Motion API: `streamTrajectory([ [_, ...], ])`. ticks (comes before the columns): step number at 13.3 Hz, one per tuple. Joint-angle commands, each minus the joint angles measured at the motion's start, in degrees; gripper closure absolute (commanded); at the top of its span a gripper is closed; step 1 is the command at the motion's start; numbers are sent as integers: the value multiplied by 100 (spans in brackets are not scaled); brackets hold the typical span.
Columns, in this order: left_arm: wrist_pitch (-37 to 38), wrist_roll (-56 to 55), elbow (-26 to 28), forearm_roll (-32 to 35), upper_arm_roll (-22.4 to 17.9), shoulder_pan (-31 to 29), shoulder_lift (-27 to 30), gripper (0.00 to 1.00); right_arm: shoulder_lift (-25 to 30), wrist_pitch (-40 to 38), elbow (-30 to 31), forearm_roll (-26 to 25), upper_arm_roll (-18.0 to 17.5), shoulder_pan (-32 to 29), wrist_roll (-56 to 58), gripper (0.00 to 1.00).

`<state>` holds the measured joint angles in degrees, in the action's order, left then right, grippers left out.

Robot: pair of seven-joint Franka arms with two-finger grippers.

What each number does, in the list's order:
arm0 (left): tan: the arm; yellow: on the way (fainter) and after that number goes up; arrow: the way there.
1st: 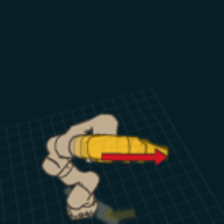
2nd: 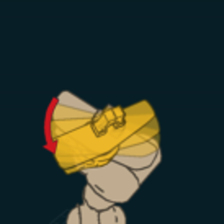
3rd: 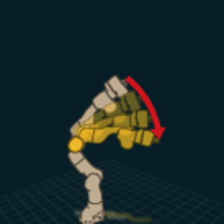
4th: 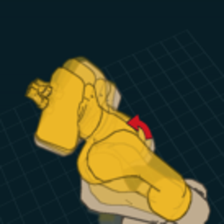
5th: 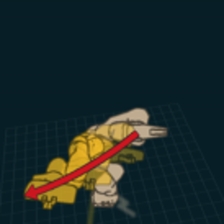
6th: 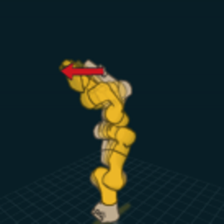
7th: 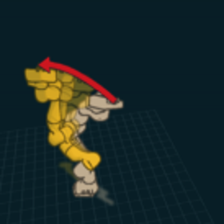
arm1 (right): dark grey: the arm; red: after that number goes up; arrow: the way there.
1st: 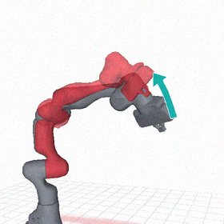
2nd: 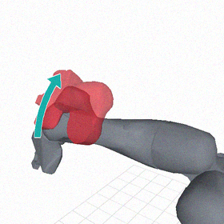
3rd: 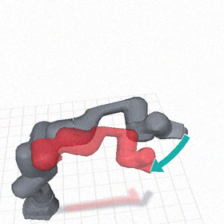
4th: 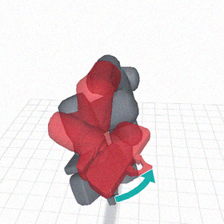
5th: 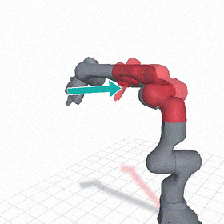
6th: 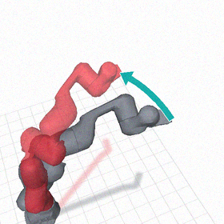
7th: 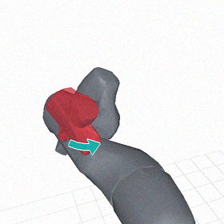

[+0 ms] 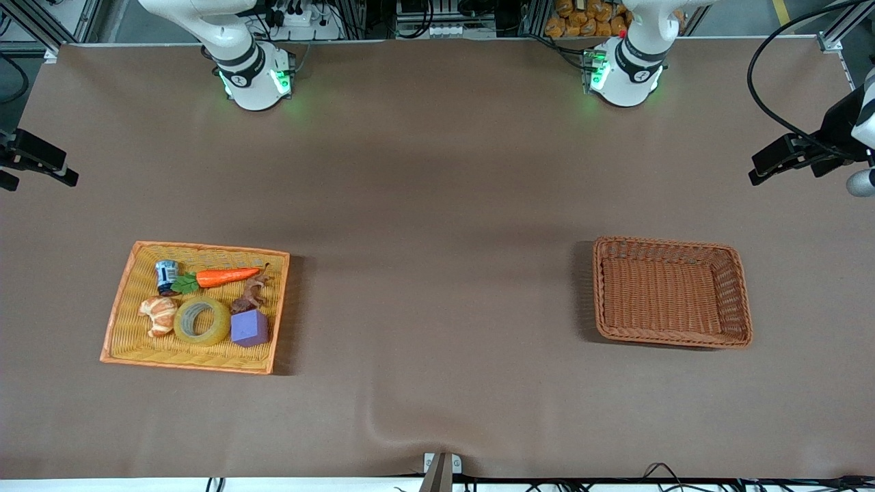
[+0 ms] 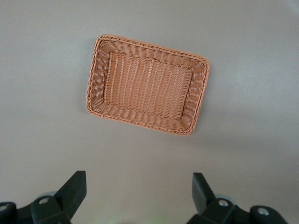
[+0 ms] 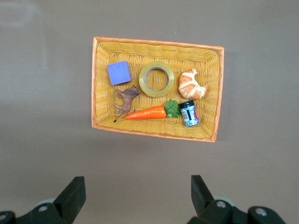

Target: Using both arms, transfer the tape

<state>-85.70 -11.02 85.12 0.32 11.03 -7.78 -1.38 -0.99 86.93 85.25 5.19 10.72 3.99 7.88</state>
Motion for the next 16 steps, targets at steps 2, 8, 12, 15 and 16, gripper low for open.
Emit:
streamTrajectory([
  [2,62,136,-40,-146,14,-66,-3,0,-59,-62,-88,52,-8,-12,29,0],
  [8,18,144,-40,-146,31,-145,6,0,-285,-71,-62,-79,-26,101,29,0],
  [12,27,153,-40,-181,31,-163,14,0,-1041,253,-53,-71,-26,435,-15,0],
  [15,53,162,-66,-181,31,-162,50,0,-1692,997,235,-106,-26,918,38,0],
  [16,53,179,-84,-173,31,-163,50,0,-1815,1698,646,-123,-17,1041,47,0],
])
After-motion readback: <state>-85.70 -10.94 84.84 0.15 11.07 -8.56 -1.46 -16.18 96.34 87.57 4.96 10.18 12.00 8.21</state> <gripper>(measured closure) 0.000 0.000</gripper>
